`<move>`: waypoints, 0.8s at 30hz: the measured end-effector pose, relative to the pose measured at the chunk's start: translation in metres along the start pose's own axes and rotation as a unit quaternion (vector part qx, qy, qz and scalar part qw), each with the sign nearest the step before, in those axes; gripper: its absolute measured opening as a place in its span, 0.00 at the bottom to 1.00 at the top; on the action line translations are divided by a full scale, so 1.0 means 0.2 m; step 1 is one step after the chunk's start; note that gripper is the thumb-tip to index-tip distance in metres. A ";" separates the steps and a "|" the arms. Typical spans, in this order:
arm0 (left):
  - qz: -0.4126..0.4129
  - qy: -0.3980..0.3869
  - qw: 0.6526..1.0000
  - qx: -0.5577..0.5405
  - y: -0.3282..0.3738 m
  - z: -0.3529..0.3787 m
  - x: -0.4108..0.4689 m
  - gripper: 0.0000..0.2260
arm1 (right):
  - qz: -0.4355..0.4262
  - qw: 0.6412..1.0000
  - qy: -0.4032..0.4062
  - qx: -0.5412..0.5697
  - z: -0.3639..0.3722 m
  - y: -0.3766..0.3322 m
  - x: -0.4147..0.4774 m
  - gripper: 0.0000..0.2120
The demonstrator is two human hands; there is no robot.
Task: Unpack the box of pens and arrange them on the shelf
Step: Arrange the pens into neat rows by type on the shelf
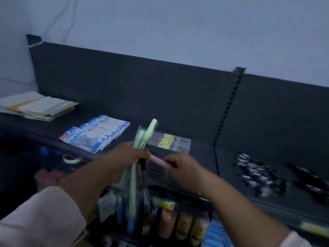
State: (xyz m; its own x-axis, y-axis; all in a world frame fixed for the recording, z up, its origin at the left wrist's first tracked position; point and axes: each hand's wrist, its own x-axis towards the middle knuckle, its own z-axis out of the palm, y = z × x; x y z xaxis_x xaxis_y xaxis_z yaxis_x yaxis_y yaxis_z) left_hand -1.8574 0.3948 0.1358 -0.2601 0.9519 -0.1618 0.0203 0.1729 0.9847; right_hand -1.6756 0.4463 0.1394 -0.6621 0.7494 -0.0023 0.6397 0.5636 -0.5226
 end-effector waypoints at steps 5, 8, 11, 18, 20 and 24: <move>-0.012 -0.058 0.997 -0.049 0.07 0.61 -0.03 0.02 | 0.103 0.954 0.203 0.195 -0.28 0.48 -0.48 0.13; -0.028 -0.105 0.992 -0.067 0.10 1.03 -0.10 0.04 | 0.157 0.884 0.275 0.344 -0.43 0.74 -0.77 0.11; -0.021 -0.155 0.985 -0.072 0.11 1.41 -0.15 0.04 | 0.195 0.799 0.297 0.485 -0.56 0.94 -1.03 0.09; -0.028 -0.243 0.968 -0.055 0.13 2.16 -0.26 0.04 | 0.259 0.793 0.337 0.436 -0.80 1.34 -1.61 0.10; -0.029 -0.268 0.962 -0.047 0.14 2.34 -0.28 0.04 | 0.264 0.762 0.361 0.468 -0.85 1.42 -1.74 0.11; -0.048 -0.299 0.951 -0.054 0.12 2.64 -0.26 0.03 | 0.297 0.714 0.389 0.501 -0.92 1.58 -1.90 0.12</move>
State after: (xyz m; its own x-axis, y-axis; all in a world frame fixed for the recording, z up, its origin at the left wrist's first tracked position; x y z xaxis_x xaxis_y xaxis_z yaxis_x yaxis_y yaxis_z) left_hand -1.3343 0.4824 0.1348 0.3410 0.9122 -0.2274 -0.0839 0.2704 0.9591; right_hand -1.1499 0.4030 0.1312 0.2764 0.9385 -0.2071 -0.1400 -0.1739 -0.9748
